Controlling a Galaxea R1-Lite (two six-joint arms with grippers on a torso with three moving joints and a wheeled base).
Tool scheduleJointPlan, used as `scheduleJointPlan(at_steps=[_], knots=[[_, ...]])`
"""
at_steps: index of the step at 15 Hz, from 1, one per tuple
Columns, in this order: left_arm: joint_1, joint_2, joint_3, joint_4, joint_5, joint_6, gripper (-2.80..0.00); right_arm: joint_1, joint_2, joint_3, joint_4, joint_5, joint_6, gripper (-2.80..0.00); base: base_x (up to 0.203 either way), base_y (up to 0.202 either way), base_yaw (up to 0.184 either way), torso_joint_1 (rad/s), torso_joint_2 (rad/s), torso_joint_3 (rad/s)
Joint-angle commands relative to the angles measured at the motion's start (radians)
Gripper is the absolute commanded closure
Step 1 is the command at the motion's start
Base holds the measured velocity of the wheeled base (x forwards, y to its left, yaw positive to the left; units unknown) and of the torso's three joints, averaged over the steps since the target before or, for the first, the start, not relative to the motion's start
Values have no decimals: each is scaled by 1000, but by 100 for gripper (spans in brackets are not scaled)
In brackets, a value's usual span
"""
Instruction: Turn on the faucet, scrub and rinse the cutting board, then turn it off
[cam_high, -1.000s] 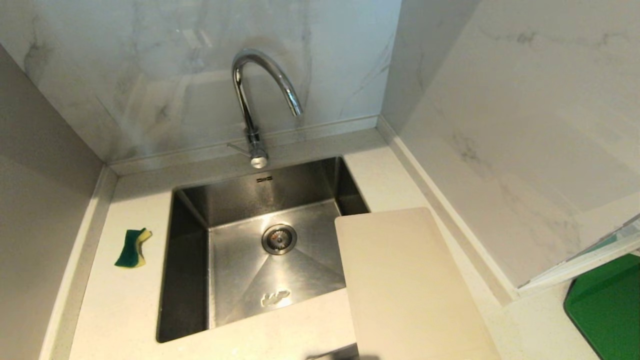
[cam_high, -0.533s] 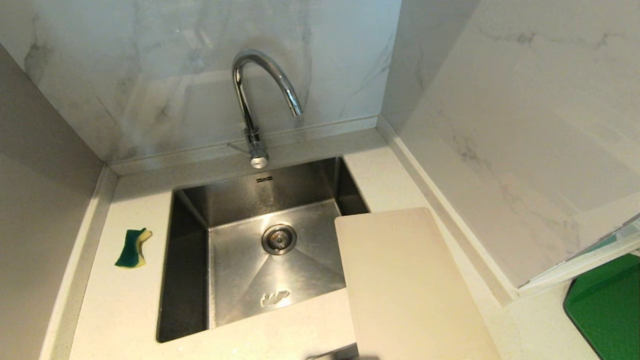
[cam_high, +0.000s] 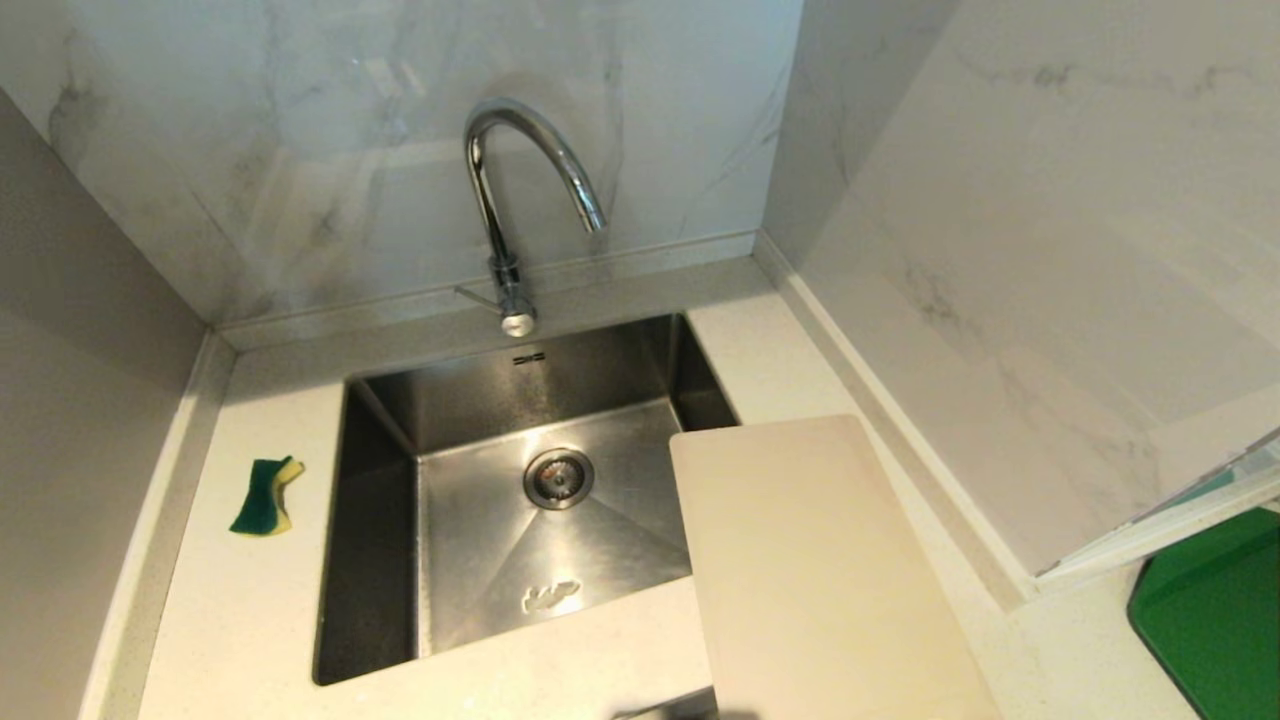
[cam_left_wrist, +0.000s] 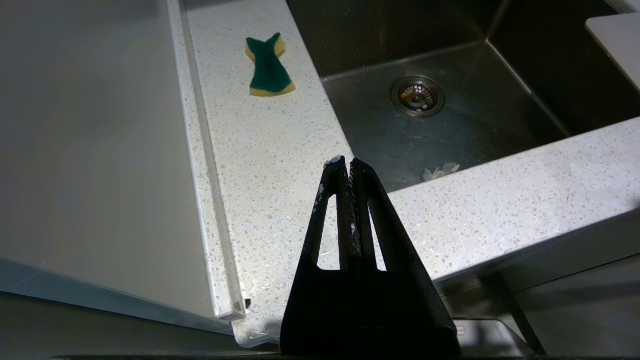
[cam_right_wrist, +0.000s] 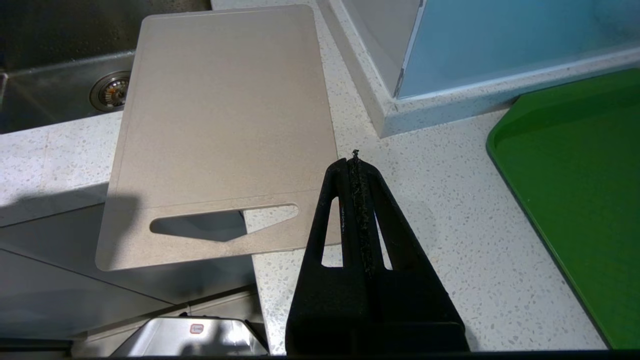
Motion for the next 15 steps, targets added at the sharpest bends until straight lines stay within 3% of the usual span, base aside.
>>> scheduleJointPlan(at_steps=[1,15], knots=[[1,2,2,-1,1,-2,0,0,2,0,0,1,0,0,0,0,0,0,0,0],[1,2,2,-1,1,-2,0,-1,2,2,-1,-5,21,0,0,0,0,0,0,0]])
